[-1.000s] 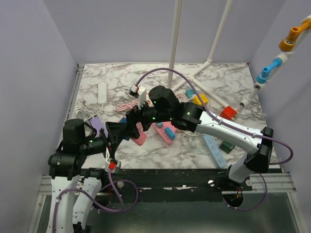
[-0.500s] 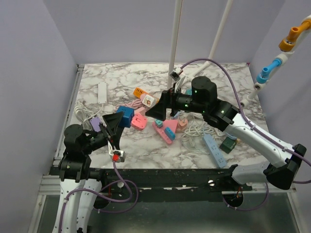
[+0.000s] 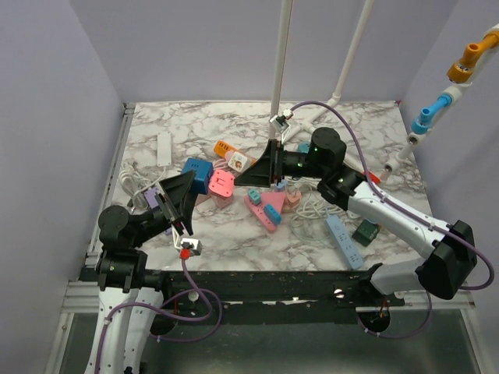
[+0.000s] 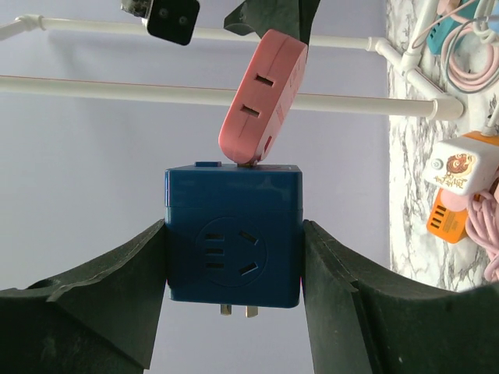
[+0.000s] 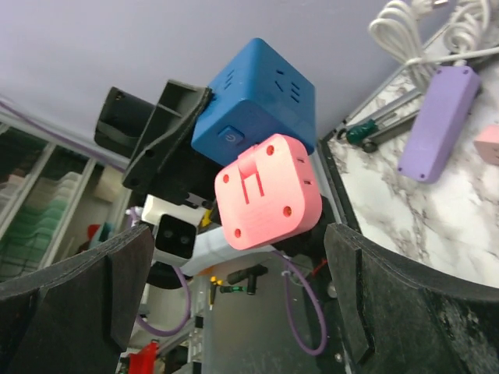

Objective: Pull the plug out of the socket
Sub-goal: Remove the plug from the socket.

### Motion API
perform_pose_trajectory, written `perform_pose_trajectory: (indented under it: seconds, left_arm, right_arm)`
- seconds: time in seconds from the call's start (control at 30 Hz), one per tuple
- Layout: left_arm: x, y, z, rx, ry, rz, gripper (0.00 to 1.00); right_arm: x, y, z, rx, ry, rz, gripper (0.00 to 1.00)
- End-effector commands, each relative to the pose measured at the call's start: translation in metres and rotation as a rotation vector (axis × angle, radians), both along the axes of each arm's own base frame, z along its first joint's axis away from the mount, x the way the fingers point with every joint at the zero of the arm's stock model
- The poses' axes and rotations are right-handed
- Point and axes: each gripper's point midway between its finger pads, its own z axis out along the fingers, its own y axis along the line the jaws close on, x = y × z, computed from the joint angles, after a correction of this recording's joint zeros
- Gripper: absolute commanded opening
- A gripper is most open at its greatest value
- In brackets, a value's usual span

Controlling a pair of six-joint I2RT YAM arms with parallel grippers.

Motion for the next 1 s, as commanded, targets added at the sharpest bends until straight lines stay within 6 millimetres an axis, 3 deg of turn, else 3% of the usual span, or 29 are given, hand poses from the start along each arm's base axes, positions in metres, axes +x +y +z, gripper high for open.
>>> perform_pose_trajectory:
  seconds: [0.0,0.3,0.5,0.7,0.87,0.97]
  left_arm:
    - [-0.003,0.002,0.02,-0.001,-0.103,0.012,0.0]
    - [-0.001,0.003,0.025,-0.013,-0.116,0.019,0.0]
    - [0.002,0.003,0.021,-0.005,-0.131,0.02,0.0]
    - [0.004,0.003,0.022,-0.006,-0.131,0.027,0.0]
    - [0.002,0.002,0.018,0.008,-0.136,0.018,0.0]
    - [0.001,0.0,0.013,0.034,-0.157,0.006,0.0]
  right_arm:
    - [-0.008,0.007,0.011,0.1,0.034,0.083,1.0]
    - [0.004,0.017,0.002,0.119,0.061,0.067,1.0]
    - [-0.004,0.04,0.01,0.168,0.072,0.111,0.94]
    - [-0.009,0.051,0.012,0.218,0.093,0.137,0.67]
    - [-0.007,0.053,0.015,0.228,0.101,0.14,0.3]
    - [-0.007,0.055,0.015,0.229,0.112,0.146,0.21]
